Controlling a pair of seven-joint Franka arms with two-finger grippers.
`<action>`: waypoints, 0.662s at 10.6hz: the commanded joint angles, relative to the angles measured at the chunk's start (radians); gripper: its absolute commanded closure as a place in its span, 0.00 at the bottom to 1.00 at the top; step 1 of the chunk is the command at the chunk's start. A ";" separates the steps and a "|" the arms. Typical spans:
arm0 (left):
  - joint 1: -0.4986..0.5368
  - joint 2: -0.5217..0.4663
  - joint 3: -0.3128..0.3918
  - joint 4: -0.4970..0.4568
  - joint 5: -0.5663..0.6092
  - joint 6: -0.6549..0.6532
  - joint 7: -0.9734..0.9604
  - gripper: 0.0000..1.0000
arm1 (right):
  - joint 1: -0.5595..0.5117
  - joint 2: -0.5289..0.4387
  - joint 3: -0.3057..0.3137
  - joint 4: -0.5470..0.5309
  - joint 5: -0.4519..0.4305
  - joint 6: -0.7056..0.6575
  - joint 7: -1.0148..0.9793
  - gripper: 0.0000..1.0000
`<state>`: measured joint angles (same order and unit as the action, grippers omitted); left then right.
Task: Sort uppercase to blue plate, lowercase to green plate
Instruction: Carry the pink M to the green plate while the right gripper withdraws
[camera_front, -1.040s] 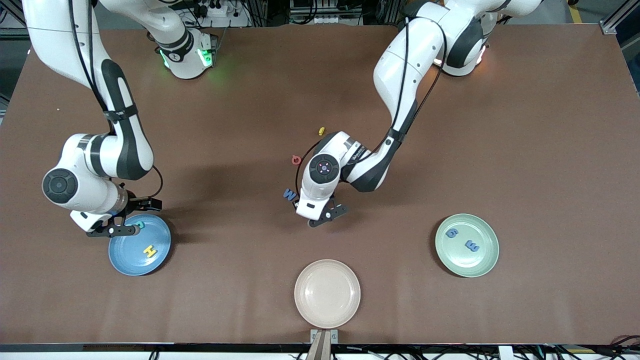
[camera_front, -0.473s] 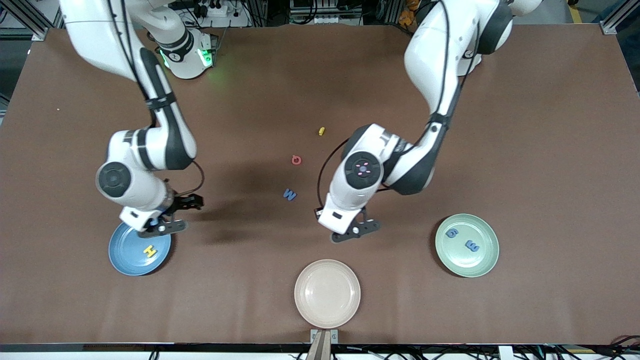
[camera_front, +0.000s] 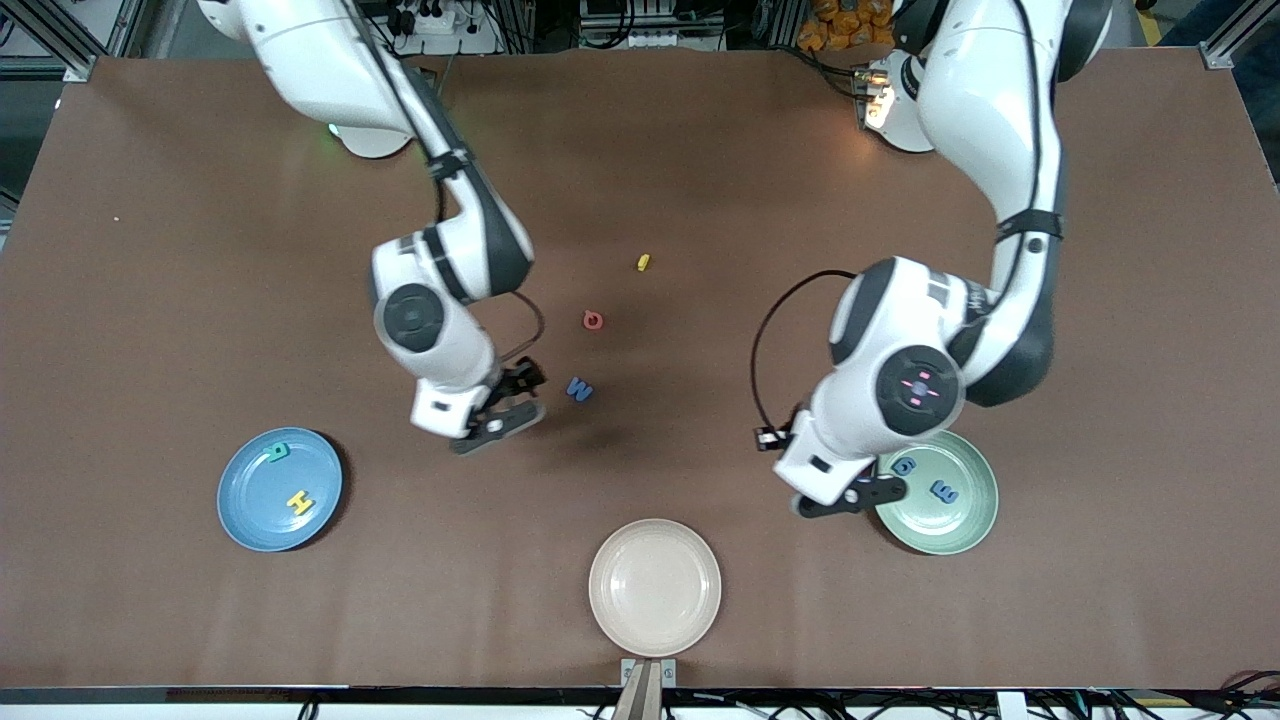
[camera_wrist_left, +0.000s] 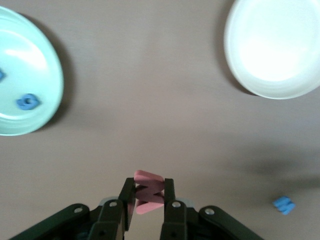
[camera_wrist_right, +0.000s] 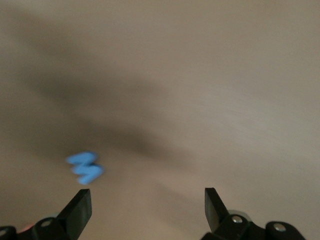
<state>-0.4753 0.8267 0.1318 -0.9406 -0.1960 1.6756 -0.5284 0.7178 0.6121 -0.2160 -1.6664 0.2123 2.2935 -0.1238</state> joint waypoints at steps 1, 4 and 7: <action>0.027 -0.063 -0.012 -0.118 0.119 -0.002 0.033 1.00 | 0.079 0.108 -0.002 0.063 0.015 0.047 -0.045 0.00; 0.085 -0.087 -0.012 -0.176 0.124 0.007 0.074 1.00 | 0.137 0.188 -0.002 0.103 0.010 0.049 -0.048 0.00; 0.127 -0.225 -0.012 -0.480 0.128 0.251 0.189 1.00 | 0.149 0.181 -0.002 0.103 0.009 0.038 -0.103 0.00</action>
<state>-0.3575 0.7385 0.1307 -1.1763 -0.0930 1.7897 -0.3932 0.8627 0.7950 -0.2106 -1.5834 0.2123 2.3510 -0.1823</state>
